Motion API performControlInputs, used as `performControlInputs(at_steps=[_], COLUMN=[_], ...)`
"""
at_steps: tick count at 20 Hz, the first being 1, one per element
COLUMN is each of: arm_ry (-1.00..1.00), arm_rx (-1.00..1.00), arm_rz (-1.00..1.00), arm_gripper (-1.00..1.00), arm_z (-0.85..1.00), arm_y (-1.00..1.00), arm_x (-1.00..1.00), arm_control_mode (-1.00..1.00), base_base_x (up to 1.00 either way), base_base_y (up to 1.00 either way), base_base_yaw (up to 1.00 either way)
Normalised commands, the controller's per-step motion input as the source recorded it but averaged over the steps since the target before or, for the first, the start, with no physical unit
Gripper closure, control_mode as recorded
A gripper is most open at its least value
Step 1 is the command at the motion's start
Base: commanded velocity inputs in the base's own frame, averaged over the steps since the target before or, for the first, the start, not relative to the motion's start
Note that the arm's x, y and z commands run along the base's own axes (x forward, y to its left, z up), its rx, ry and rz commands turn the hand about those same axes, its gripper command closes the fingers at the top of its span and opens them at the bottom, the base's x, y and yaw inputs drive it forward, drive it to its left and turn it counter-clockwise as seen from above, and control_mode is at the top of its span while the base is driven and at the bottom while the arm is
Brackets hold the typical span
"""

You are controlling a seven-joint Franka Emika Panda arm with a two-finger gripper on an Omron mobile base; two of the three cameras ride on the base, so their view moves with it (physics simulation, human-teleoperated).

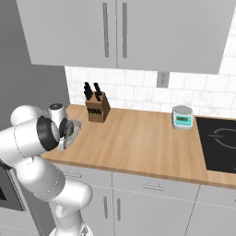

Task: Take the meat container that has the chicken drumstick and place it on the second highest rack of the freezer. Then take the vegetable container that has the cucumber and corn and place it on the highest rack of the freezer.

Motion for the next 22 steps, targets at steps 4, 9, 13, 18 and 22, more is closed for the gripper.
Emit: performControlInputs(at_steps=[4, 9, 13, 18, 22], arm_ry=[-0.02, -0.01, 0.00, 0.00, -0.03], arm_rx=[0.00, 0.00, 0.00, 0.00, 0.00], arm_rz=[0.00, 0.00, 0.00, 0.00, 0.00], arm_gripper=[-1.00, -1.00, -1.00, -1.00, -1.00], arm_z=[-0.26, -0.28, -0.30, -0.32, -0.11], arm_y=[0.00, 0.00, 0.00, 0.00, 0.00], arm_x=[-0.35, -0.16, 0.00, 0.00, 0.00], arm_control_mode=[-1.00, -1.00, -1.00, -1.00, -1.00], base_base_x=[0.00, 0.00, 0.00, 0.00, 0.00], base_base_y=[0.00, 0.00, 0.00, 0.00, 0.00], base_base_yaw=[0.00, 0.00, 0.00, 0.00, 0.00])
